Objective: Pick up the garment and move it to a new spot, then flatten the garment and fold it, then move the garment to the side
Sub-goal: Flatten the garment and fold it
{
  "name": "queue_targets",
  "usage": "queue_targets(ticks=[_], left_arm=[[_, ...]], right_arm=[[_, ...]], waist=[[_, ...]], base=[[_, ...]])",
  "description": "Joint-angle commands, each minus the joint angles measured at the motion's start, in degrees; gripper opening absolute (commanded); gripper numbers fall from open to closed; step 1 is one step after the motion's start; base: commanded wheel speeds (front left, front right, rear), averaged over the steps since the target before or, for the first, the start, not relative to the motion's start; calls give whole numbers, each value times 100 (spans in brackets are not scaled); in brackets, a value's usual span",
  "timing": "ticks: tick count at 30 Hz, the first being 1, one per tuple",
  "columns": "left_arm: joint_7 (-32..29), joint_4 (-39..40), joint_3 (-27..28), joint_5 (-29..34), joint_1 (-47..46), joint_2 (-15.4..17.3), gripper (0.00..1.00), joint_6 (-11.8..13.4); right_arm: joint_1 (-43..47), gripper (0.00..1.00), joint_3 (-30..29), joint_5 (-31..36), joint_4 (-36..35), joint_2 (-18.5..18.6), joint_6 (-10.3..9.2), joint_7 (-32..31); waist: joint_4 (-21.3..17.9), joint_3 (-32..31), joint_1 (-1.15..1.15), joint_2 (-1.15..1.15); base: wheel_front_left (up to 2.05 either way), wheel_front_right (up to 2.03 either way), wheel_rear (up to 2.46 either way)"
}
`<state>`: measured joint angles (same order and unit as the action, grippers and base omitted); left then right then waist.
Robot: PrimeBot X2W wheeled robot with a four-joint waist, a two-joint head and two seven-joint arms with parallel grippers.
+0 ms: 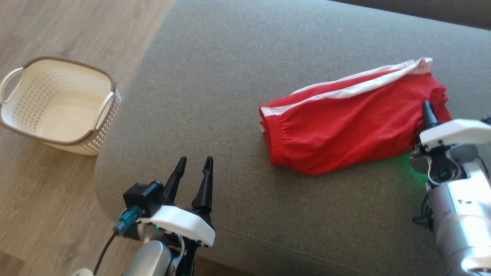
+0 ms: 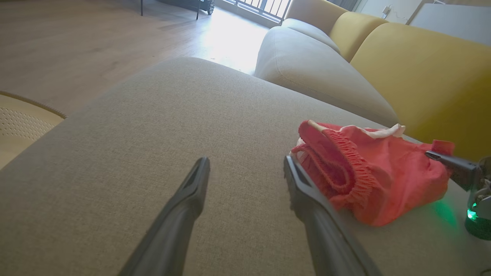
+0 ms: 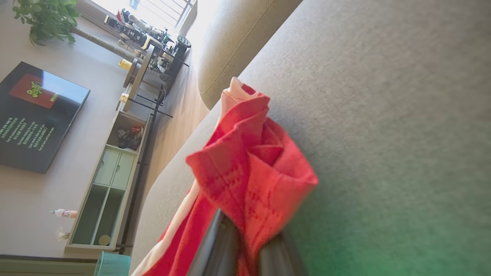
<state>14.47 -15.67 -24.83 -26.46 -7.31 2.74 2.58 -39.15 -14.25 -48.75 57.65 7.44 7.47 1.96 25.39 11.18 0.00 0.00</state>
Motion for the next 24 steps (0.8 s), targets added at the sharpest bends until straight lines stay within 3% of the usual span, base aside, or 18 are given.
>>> queue_targets(ticks=[1,14,24], left_arm=[[52,133,208,-28,-136,14,100,33],[52,76,315,45,67,14,100,49],[52,51,330,-73,165,14,100,12]], right_arm=[[81,0,142,62,-162,-19,2,154],[522,0,-583,130,323,-296,2,1094],[796,0,-1348,952,666,-391,2,1299]], waist=[[-67,-83,0,0],[-528,-551,0,0],[-702,-693,0,0]], base=[[0,0,0],[0,0,0],[0,0,0]])
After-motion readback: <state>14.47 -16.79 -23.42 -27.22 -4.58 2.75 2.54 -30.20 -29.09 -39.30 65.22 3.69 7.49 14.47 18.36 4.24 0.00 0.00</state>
